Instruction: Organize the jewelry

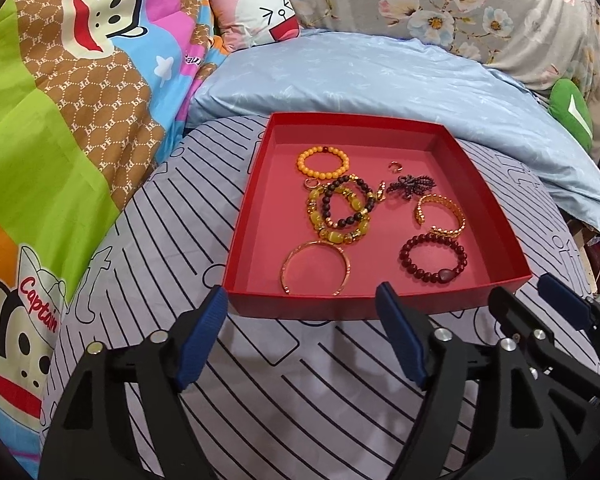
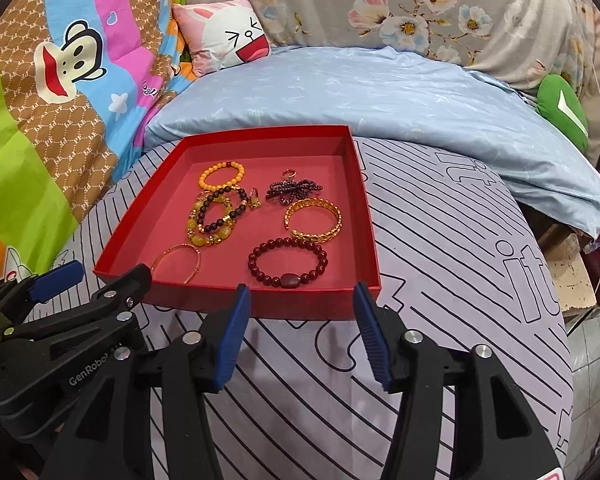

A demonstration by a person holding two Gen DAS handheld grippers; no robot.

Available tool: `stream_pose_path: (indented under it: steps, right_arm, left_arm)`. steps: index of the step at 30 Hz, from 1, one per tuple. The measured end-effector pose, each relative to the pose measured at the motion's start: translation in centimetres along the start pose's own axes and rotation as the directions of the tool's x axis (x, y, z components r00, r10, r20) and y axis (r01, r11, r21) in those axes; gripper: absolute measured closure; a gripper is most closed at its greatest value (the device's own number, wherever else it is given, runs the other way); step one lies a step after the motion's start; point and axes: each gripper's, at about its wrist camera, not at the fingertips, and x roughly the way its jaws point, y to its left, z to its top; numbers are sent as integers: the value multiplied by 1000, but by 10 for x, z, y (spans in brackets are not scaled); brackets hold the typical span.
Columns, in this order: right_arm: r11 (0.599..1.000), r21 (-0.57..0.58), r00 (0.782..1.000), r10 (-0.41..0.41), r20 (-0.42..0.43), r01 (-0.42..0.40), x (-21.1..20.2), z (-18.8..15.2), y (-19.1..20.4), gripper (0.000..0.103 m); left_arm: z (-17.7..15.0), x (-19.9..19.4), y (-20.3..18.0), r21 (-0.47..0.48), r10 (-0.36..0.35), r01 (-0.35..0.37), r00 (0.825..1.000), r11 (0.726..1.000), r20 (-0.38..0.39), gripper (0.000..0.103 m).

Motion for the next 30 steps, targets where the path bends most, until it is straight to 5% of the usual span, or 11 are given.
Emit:
stream_pose_path:
  steps: [8,30]
  right_arm:
    - [998,34,999,-46,14,45,1,-8,-10,27]
    - [997,13,997,-73,12,73,8,-13,-7,19]
  left_arm:
    - [-8,2,5,-12,30,-30,1000,999,7,15]
    - [-14,10,8,-18,55,-55,998,998,-8,13]
